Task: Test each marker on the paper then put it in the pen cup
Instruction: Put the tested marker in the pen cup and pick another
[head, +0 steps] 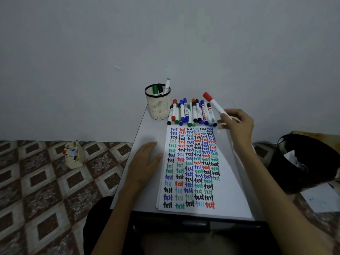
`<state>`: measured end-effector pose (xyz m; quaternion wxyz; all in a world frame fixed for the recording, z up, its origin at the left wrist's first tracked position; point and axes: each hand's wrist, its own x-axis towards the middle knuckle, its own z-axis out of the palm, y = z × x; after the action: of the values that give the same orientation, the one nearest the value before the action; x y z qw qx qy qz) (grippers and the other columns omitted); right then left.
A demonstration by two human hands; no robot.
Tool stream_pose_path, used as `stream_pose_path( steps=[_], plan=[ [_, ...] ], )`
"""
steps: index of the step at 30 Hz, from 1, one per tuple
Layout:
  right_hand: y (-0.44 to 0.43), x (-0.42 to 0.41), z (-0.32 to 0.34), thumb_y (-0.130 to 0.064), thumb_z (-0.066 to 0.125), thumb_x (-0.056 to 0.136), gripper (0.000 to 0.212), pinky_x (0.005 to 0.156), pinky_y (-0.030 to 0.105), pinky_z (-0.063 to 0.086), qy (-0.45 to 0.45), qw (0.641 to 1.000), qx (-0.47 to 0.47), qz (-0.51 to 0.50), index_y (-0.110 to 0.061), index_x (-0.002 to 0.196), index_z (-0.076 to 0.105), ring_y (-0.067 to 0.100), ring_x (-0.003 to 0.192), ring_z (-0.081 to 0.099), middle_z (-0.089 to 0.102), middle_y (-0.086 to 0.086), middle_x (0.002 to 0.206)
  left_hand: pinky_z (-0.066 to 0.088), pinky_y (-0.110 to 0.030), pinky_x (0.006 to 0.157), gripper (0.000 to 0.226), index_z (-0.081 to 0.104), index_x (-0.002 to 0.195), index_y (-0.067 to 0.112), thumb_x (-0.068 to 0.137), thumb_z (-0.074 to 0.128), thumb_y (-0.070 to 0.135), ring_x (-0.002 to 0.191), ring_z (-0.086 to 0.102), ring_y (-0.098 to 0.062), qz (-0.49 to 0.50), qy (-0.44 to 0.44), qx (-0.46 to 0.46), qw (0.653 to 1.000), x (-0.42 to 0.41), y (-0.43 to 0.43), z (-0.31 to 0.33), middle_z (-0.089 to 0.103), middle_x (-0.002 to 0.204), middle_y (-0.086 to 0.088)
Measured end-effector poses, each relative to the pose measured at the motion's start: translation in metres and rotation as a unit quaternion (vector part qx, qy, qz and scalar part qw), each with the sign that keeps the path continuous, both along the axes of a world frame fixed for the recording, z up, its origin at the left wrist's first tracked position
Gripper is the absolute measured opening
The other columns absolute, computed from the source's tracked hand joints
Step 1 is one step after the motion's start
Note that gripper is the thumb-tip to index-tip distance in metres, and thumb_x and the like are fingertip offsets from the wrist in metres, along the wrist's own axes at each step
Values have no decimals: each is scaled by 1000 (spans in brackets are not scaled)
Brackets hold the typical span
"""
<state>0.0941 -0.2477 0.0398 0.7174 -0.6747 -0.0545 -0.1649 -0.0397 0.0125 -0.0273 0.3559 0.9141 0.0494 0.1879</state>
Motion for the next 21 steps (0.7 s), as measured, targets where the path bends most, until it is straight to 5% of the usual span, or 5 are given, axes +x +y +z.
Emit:
stream_pose_path(
  steps=[5, 8, 11, 14, 21],
  plan=[
    [-1, -64, 7, 6, 68, 81, 18, 61, 24, 59, 73, 978, -62, 187, 1, 98, 68, 21, 66, 71, 72, 17, 85, 33, -19, 100, 68, 32, 143, 27, 85, 54, 55, 128, 35, 2, -61, -35, -73, 995, -12, -21, 25, 38, 141, 13],
    [7, -88, 9, 10, 65, 81, 18, 59, 24, 58, 102, 960, -39, 256, 4, 98, 67, 21, 63, 70, 73, 16, 78, 41, -15, 88, 61, 36, 139, 30, 87, 47, 59, 110, 48, 6, -167, -8, -24, 986, -18, -46, 46, 50, 126, 16],
    [19, -104, 6, 7, 65, 82, 14, 54, 25, 56, 111, 952, 3, 285, 4, 95, 64, 22, 61, 67, 70, 16, 76, 45, -18, 66, 36, 55, 118, 25, 95, 37, 46, 77, 56, 2, -225, -5, 11, 974, -18, -66, 56, 59, 89, 16],
    [25, -112, 2, 2, 73, 77, 18, 48, 26, 53, 116, 951, -8, 287, 6, 90, 62, 21, 55, 64, 67, 18, 71, 37, -13, 59, 23, 53, 97, 23, 99, 34, 36, 69, 54, 2, -235, 8, 6, 972, -21, -75, 55, 56, 77, 16],
    [12, -108, 12, -4, 73, 80, 17, 45, 24, 47, 109, 947, -23, 302, 7, 84, 61, 25, 51, 57, 65, 22, 66, 30, -16, 49, 29, 49, 124, 22, 102, 33, 32, 51, 42, -3, -248, 51, -30, 967, -29, -86, 55, 49, 62, 6]
  ],
)
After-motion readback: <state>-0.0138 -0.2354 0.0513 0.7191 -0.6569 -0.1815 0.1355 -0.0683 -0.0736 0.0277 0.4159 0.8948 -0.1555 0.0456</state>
